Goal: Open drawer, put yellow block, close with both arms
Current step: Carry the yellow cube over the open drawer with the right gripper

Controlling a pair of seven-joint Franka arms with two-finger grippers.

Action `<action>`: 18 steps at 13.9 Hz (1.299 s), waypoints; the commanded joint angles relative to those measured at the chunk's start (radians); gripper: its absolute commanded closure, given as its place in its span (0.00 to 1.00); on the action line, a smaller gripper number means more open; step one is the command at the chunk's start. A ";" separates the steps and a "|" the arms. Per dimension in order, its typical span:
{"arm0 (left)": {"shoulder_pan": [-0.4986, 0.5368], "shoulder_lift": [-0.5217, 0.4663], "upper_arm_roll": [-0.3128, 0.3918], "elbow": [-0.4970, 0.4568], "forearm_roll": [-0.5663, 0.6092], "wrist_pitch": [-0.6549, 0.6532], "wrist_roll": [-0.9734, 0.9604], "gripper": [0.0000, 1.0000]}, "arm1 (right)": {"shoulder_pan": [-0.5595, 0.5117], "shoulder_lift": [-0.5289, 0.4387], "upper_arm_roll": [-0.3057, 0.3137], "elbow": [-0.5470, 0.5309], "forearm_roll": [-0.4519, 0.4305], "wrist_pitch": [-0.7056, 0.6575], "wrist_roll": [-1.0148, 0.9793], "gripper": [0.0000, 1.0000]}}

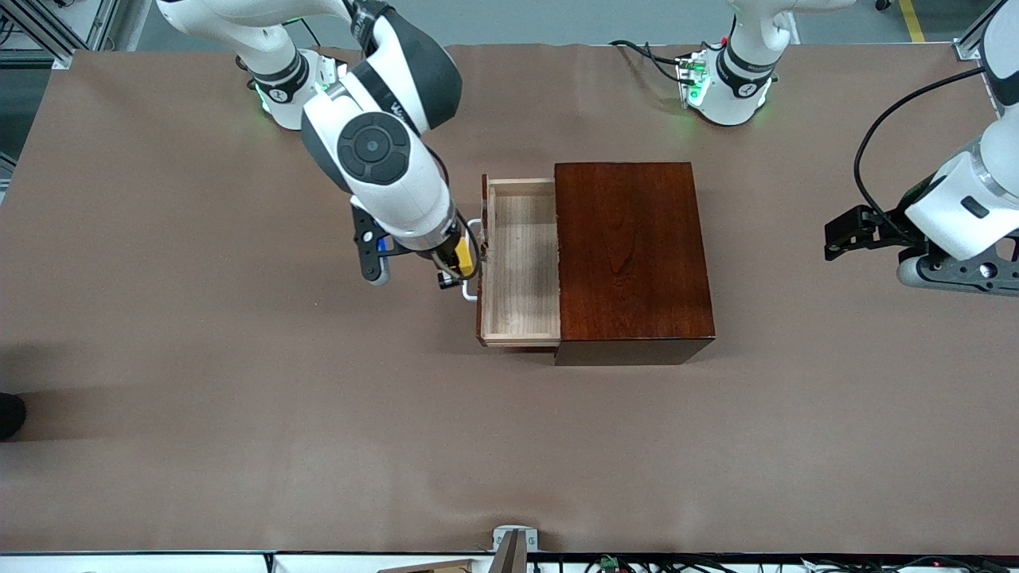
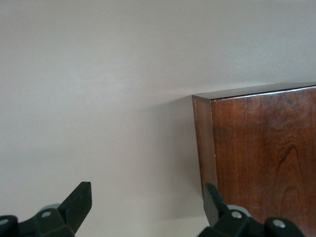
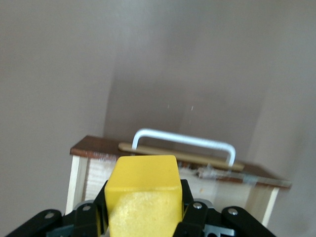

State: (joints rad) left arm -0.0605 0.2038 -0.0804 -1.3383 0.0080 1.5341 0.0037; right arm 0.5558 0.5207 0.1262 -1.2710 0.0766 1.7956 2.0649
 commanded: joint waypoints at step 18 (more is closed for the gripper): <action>-0.001 -0.099 0.037 -0.163 -0.046 0.055 -0.110 0.00 | 0.125 0.252 0.016 0.012 0.014 0.340 0.251 0.00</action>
State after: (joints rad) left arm -0.0608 0.1725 -0.0484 -1.4203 -0.0031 1.5617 -0.1030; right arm 0.6774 0.7658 0.1427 -1.2637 0.0780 2.1332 2.2989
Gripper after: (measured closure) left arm 0.000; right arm 0.383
